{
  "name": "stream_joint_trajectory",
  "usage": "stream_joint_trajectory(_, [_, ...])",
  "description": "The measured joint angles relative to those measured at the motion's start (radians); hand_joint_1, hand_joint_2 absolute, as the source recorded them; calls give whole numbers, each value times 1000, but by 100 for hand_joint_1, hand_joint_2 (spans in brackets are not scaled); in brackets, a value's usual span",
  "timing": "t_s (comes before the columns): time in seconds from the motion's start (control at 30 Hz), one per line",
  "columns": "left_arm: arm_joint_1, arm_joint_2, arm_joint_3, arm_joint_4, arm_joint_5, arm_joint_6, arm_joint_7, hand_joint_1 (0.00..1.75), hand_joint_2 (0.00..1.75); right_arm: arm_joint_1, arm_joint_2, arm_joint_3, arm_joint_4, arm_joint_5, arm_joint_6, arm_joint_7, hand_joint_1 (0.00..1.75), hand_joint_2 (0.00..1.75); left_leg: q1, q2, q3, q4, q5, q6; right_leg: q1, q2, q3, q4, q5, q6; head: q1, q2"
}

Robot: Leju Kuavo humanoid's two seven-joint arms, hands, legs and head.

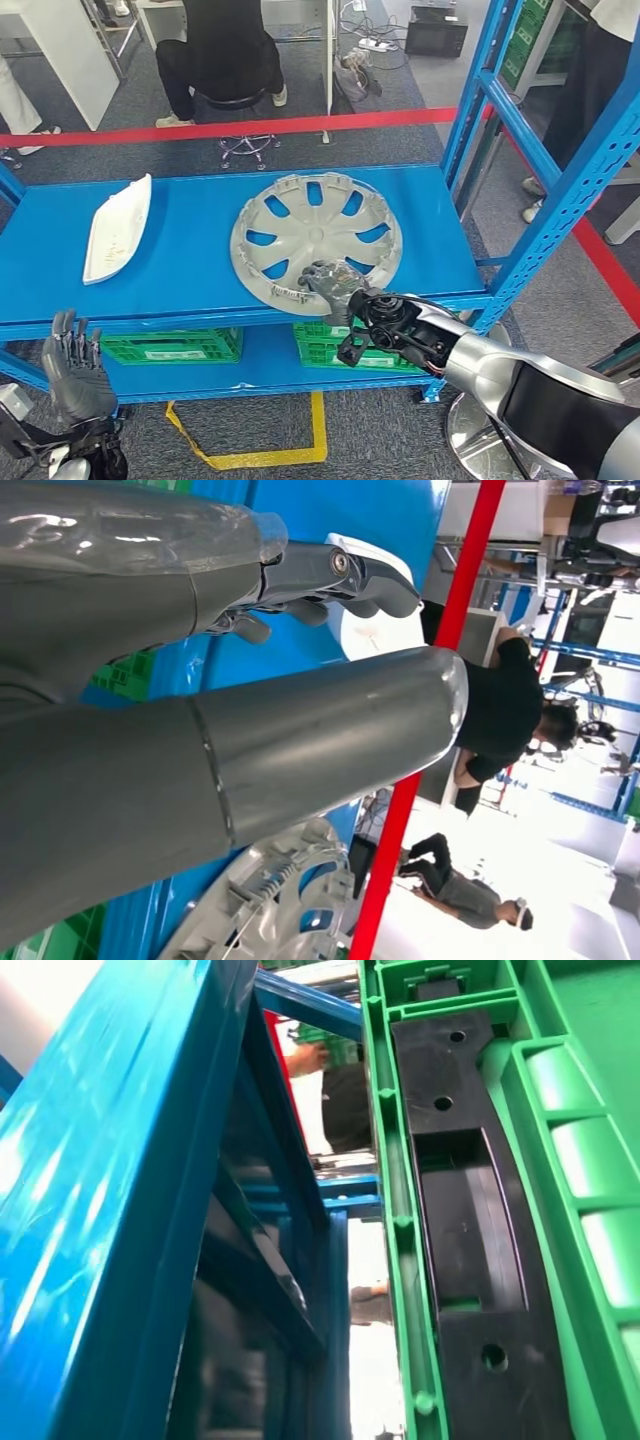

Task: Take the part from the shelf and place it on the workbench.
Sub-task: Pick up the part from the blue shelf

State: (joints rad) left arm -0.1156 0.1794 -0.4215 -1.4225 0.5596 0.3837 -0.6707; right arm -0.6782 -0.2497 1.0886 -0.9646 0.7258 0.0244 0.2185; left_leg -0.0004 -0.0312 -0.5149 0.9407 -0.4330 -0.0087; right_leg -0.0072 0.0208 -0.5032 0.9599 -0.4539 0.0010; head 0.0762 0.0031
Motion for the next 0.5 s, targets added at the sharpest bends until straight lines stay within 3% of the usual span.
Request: stream_joint_trajectory(0.5, [12, 2, 0, 0, 5, 9, -8, 0, 0, -5, -26, -22, -153, -103, 43, 56, 175, 175, 0, 0, -23, 1, 3, 0, 0, 0, -22, 1, 3, 0, 0, 0])
